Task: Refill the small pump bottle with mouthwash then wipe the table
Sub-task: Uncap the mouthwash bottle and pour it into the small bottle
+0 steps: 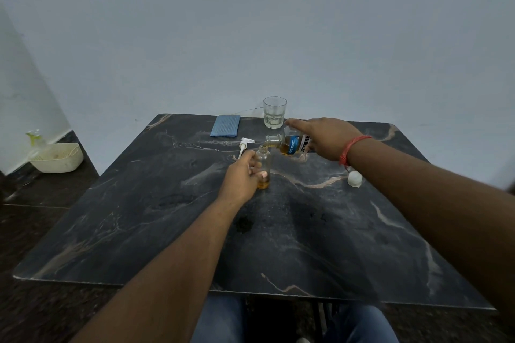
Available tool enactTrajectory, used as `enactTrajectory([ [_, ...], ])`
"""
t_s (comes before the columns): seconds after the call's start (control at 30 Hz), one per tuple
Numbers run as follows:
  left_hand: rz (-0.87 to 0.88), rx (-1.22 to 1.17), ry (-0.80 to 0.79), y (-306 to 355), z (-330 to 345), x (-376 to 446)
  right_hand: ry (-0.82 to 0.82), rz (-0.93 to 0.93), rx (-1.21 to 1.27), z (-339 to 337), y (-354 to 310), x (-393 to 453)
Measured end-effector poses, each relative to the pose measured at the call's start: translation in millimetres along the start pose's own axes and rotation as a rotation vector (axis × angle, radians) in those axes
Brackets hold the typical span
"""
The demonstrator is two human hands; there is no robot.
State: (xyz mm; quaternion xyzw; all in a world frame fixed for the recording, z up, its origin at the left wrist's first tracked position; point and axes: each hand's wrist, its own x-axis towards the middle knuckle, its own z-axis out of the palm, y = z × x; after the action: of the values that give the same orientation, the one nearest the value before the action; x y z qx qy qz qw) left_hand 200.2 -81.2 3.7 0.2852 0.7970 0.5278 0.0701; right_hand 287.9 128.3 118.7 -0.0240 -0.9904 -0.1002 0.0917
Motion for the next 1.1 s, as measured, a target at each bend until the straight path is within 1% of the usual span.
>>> enactTrajectory([
  [1.1,-0.044,0.011,-0.001,-0.8,1.3,1.4,0.018,-0.014,-0.043,-3.0,-2.5,0.1],
])
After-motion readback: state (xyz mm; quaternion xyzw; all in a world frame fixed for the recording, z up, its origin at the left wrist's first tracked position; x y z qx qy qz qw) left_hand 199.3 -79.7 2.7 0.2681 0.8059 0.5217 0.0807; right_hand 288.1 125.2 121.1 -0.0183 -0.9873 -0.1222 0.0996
